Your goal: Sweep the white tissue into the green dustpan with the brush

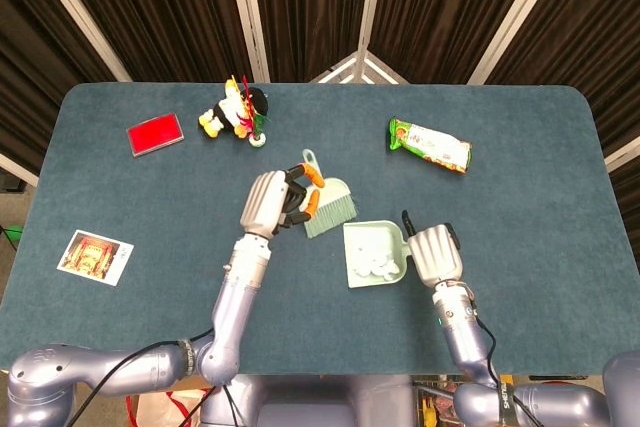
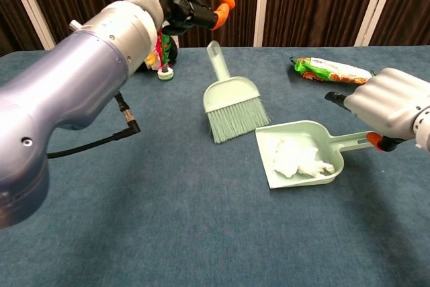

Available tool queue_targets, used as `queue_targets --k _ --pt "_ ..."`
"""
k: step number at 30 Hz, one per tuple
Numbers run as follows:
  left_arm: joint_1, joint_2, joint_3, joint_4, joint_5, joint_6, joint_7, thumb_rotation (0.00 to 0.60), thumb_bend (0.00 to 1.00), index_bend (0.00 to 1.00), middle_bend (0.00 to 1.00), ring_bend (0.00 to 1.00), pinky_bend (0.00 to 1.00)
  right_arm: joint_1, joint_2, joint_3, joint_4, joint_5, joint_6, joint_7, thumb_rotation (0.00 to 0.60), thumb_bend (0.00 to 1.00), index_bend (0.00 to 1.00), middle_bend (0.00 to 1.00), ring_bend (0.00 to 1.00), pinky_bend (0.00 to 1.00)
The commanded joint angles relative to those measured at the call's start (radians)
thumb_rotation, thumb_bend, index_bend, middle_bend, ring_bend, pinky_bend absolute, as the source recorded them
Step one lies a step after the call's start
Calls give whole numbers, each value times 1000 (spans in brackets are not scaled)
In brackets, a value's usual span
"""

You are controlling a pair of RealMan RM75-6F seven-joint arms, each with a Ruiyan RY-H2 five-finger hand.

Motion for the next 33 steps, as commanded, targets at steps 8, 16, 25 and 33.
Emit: queue_targets --k 8,16,25,33 --pt "34 56 24 -31 4 14 0 600 636 761 1000 1000 1000 0 16 -1 -17 -11 30 -13 600 466 0 834 821 681" --pt "139 199 136 -152 41 65 84 600 601 723 992 976 988 -25 83 -4 -57 -61 58 56 600 467 0 831 787 595" --pt "369 563 383 -384 207 183 149 600 247 246 354 393 501 -150 261 -23 -113 -231 88 479 600 412 0 302 265 207" --pt "528 809 580 -467 335 232 129 600 23 0 0 0 59 -293 402 -82 -167 -351 124 831 600 234 0 0 0 10"
